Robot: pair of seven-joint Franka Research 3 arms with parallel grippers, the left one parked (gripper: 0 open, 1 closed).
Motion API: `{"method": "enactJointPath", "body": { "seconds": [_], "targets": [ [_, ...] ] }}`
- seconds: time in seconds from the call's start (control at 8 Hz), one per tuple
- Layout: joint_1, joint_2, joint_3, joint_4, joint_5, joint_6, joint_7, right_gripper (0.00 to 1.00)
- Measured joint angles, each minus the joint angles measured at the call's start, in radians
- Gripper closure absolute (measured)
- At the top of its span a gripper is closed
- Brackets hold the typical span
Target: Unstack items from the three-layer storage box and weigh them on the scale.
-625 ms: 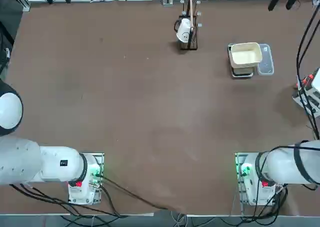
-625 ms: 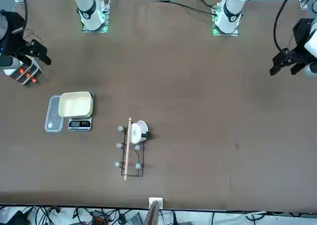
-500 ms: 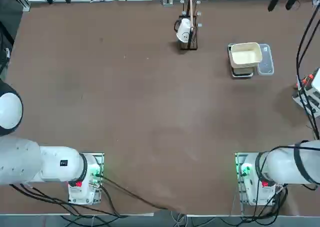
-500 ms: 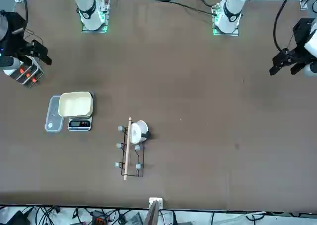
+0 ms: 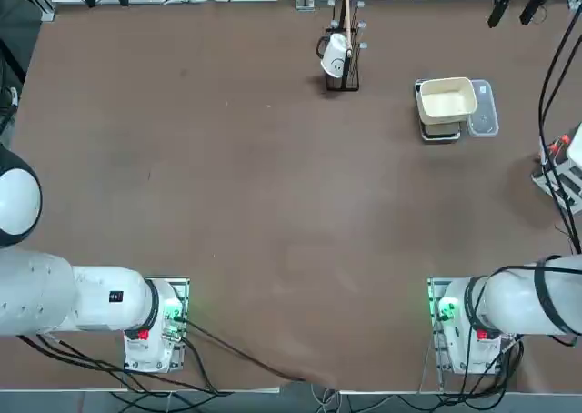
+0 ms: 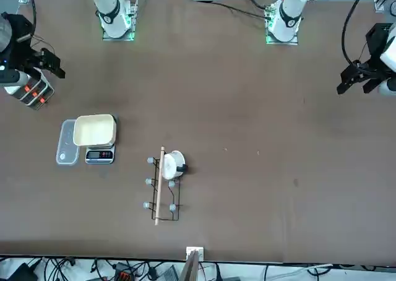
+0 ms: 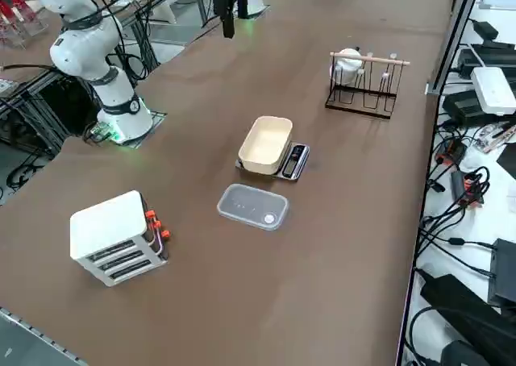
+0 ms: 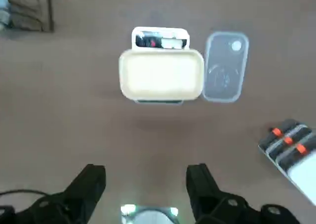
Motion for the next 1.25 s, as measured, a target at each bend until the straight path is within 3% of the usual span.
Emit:
{"method": "enactJointPath", "body": {
  "seconds": [0.38,0.75,1.0,1.25],
  "targets": [
    [-0.018,0.035,-0.008,0.002,-0.035,-0.052,0.046,0.0],
    [-0.069,0.139,-0.014,0.002,-0.05,-0.04,0.008,0.06],
    [-0.197,0.23,-0.022,-0.004,-0.058,0.047,-0.316,0.1],
    [-0.343,0.27,-0.028,-0.066,-0.118,0.231,-0.704,0.11]
  ]
}}
